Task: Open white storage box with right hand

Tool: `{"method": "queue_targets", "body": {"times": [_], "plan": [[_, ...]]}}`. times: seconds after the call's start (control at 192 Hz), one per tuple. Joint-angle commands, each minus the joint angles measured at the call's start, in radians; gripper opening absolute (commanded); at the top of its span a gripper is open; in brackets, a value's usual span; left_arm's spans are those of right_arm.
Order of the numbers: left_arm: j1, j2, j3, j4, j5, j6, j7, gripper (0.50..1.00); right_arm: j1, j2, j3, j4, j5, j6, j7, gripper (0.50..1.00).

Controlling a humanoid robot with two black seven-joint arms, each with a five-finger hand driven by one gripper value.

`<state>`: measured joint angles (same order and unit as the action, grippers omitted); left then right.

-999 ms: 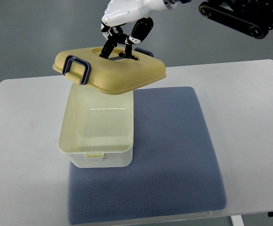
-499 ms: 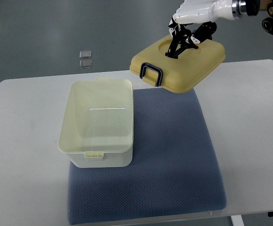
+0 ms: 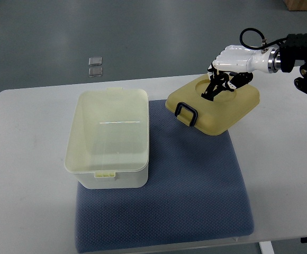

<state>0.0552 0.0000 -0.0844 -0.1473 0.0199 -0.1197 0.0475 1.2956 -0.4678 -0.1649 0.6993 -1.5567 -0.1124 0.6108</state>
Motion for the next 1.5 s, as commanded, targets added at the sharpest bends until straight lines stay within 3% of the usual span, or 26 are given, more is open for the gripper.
{"method": "queue_targets", "body": {"times": [0.0, 0.031, 0.042, 0.047, 0.052, 0.057, 0.062, 0.068, 0.073, 0.078, 0.083, 0.088, 0.094, 0.099, 0.12, 0.151, 0.218, 0.479, 0.588, 0.655, 0.786, 0.921, 1.103, 1.254, 1.363, 1.493], "plan": [[0.0, 0.0, 0.0, 0.0, 0.0, 0.0, 0.0, 1.0, -0.012, 0.012, 0.004, -0.004, 0.001, -0.012, 0.0, 0.5], [0.0, 0.0, 0.0, 0.0, 0.0, 0.0, 0.0, 1.0, -0.015, 0.015, 0.007, -0.004, 0.006, -0.013, 0.0, 0.5], [0.002, 0.0, 0.0, 0.0, 0.0, 0.0, 0.0, 1.0, -0.015, 0.017, 0.007, -0.004, 0.007, -0.015, 0.0, 0.531], [0.0, 0.0, 0.0, 0.0, 0.0, 0.0, 0.0, 1.0, -0.016, 0.018, 0.008, -0.004, 0.009, -0.016, 0.0, 0.572], [0.0, 0.0, 0.0, 0.0, 0.0, 0.0, 0.0, 1.0, -0.016, 0.018, 0.008, -0.004, 0.009, -0.016, 0.0, 0.572], [0.0, 0.0, 0.0, 0.0, 0.0, 0.0, 0.0, 1.0, -0.016, 0.021, 0.01, -0.004, 0.012, -0.018, 0.0, 0.616], [0.0, 0.0, 0.0, 0.0, 0.0, 0.0, 0.0, 1.0, -0.016, 0.021, 0.01, -0.004, 0.012, -0.018, 0.0, 0.617], [0.0, 0.0, 0.0, 0.0, 0.0, 0.0, 0.0, 1.0, -0.016, 0.024, 0.01, -0.004, 0.014, -0.021, 0.0, 0.665], [0.0, 0.0, 0.0, 0.0, 0.0, 0.0, 0.0, 1.0, -0.016, 0.024, 0.01, -0.004, 0.014, -0.021, 0.0, 0.666], [0.0, 0.0, 0.0, 0.0, 0.0, 0.0, 0.0, 1.0, -0.018, 0.031, 0.01, -0.004, 0.014, -0.023, 0.0, 0.717], [0.0, 0.0, 0.0, 0.0, 0.0, 0.0, 0.0, 1.0, -0.018, 0.031, 0.01, -0.004, 0.014, -0.023, 0.0, 0.717], [0.0, 0.0, 0.0, 0.0, 0.0, 0.0, 0.0, 1.0, -0.021, 0.035, 0.01, -0.004, 0.014, -0.027, 0.0, 0.76], [0.0, 0.0, 0.0, 0.0, 0.0, 0.0, 0.0, 1.0, -0.021, 0.035, 0.01, -0.004, 0.014, -0.027, 0.0, 0.76], [0.0, 0.0, 0.0, 0.0, 0.0, 0.0, 0.0, 1.0, -0.021, 0.041, 0.01, -0.004, 0.014, -0.032, 0.0, 0.8], [0.0, 0.0, 0.0, 0.0, 0.0, 0.0, 0.0, 1.0, -0.03, 0.052, 0.01, -0.004, 0.014, -0.046, 0.0, 0.854], [0.0, 0.0, 0.0, 0.0, 0.0, 0.0, 0.0, 1.0, -0.041, 0.063, 0.008, -0.004, 0.012, -0.069, 0.0, 0.895], [0.0, 0.0, 0.0, 0.0, 0.0, 0.0, 0.0, 1.0, -0.058, 0.069, 0.004, -0.004, 0.01, -0.112, 0.0, 0.93], [0.0, 0.0, 0.0, 0.0, 0.0, 0.0, 0.0, 1.0, -0.056, 0.08, 0.007, -0.004, 0.012, -0.118, 0.0, 0.93], [0.0, 0.0, 0.0, 0.0, 0.0, 0.0, 0.0, 1.0, -0.048, 0.074, 0.035, -0.004, 0.053, -0.076, 0.0, 0.928], [0.0, 0.0, 0.0, 0.0, 0.0, 0.0, 0.0, 1.0, -0.05, 0.074, 0.099, -0.006, 0.159, 0.003, 0.0, 0.926], [0.0, 0.0, 0.0, 0.0, 0.0, 0.0, 0.0, 1.0, -0.061, 0.081, 0.272, -0.035, 0.492, 0.283, 0.0, 0.93], [0.0, 0.0, 0.0, 0.0, 0.0, 0.0, 0.0, 1.0, -0.117, 0.116, 0.36, -0.119, 0.847, 0.427, -0.003, 0.932], [0.0, 0.0, 0.0, 0.0, 0.0, 0.0, 0.0, 1.0, -0.144, 0.127, 0.392, -0.133, 1.281, 0.51, -0.23, 0.934], [0.0, 0.0, 0.0, 0.0, 0.0, 0.0, 0.0, 1.0, -0.182, 0.132, 0.393, -0.135, 1.701, 0.517, -0.48, 0.934], [0.0, 0.0, 0.0, 0.0, 0.0, 0.0, 0.0, 1.0, -0.205, 0.139, 0.392, -0.135, 1.928, 0.519, -0.559, 0.934], [0.0, 0.0, 0.0, 0.0, 0.0, 0.0, 0.0, 1.0, -0.211, 0.169, 0.393, -0.135, 2.064, 0.516, -0.595, 0.934]]}}
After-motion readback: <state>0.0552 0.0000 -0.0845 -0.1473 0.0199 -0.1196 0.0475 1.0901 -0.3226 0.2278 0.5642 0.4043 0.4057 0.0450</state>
